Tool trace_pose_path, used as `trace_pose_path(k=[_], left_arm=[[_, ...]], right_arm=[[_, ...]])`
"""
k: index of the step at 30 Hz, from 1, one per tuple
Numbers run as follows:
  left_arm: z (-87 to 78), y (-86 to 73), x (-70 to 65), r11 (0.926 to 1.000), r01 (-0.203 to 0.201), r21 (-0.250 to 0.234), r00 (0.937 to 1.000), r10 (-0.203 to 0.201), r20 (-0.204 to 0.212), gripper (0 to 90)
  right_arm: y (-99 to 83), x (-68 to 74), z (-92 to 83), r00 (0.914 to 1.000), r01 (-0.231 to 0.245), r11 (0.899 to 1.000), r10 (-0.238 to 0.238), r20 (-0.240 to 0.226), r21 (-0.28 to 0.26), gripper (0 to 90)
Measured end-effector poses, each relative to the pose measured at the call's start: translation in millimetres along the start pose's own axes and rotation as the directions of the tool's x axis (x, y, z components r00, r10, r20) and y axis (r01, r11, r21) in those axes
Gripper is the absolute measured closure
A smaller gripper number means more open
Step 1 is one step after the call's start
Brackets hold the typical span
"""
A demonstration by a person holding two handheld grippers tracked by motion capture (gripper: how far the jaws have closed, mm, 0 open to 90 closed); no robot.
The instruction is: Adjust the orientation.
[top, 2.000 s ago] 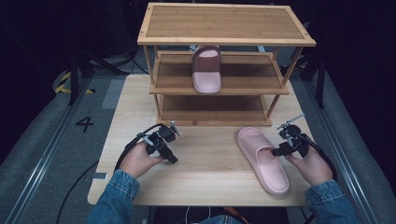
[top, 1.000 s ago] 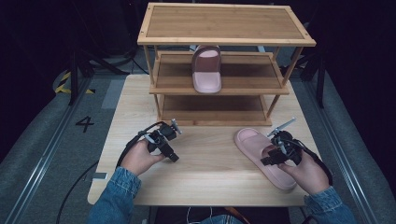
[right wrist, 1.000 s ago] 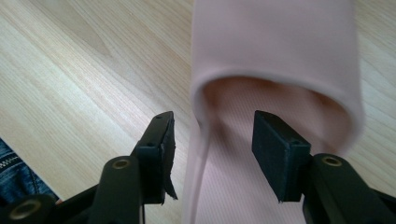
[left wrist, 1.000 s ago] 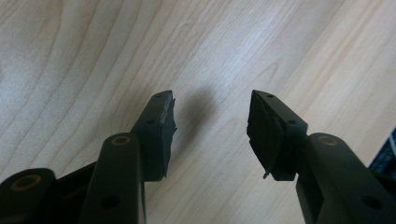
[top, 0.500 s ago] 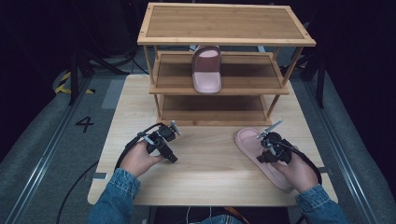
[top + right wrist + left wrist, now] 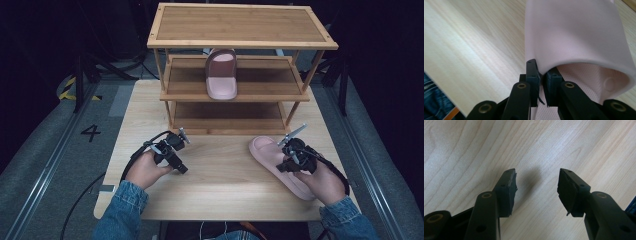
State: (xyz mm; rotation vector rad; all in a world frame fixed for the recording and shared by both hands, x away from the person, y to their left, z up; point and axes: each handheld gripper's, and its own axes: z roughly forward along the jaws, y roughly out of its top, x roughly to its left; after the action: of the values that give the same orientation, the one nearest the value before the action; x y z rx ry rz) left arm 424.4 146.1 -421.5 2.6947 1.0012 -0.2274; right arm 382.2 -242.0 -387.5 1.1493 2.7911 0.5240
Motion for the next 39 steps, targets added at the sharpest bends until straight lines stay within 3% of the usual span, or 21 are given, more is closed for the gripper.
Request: trace_pose_path(k=[3, 12, 18, 21, 32, 39], left_arm=[[-1.4, -1.2, 1.9, 0.9997, 0.023, -0.001, 0.9997, -0.023, 0.003, 48.3], [-0.9, -2.1, 4.4, 0.9975, 0.07, 0.0, 0.9975, -0.07, -0.003, 44.4], [-3.5, -4.3, 1.5, 0.9975, 0.068, -0.014, 0.9976, -0.069, -0.006, 43.7], [-5.4, -7.3, 0.6, 0.9977, 0.059, -0.031, 0.998, -0.06, -0.02, 43.8], [-8.2, -15.0, -1.1, 0.9961, 0.068, -0.056, 0.9975, -0.069, -0.015, 43.7], [-7.9, -18.6, -3.0, 0.9963, 0.061, -0.061, 0.9978, -0.062, -0.021, 44.7]], right_arm=[[5.1, 3.0, -17.2, 0.9996, 0.013, 1.0, -0.013, -0.024, -0.009, 83.3], [24.6, 7.5, -69.8, 0.9972, 0.064, 0.996, -0.065, -0.035, -0.055, 83.0], [37.9, 9.3, -95.0, 0.9939, 0.096, 0.992, -0.1, -0.047, -0.081, 83.0], [47.9, 11.9, -110.4, 0.9918, 0.122, 0.989, -0.124, -0.029, -0.085, 82.6], [71.4, 14.8, -136.0, 0.9884, 0.15, 0.98, -0.152, -0.006, -0.128, 82.2], [90.7, 3.2, -143.6, 0.9909, 0.133, 0.981, -0.128, 0.043, -0.144, 82.2]])
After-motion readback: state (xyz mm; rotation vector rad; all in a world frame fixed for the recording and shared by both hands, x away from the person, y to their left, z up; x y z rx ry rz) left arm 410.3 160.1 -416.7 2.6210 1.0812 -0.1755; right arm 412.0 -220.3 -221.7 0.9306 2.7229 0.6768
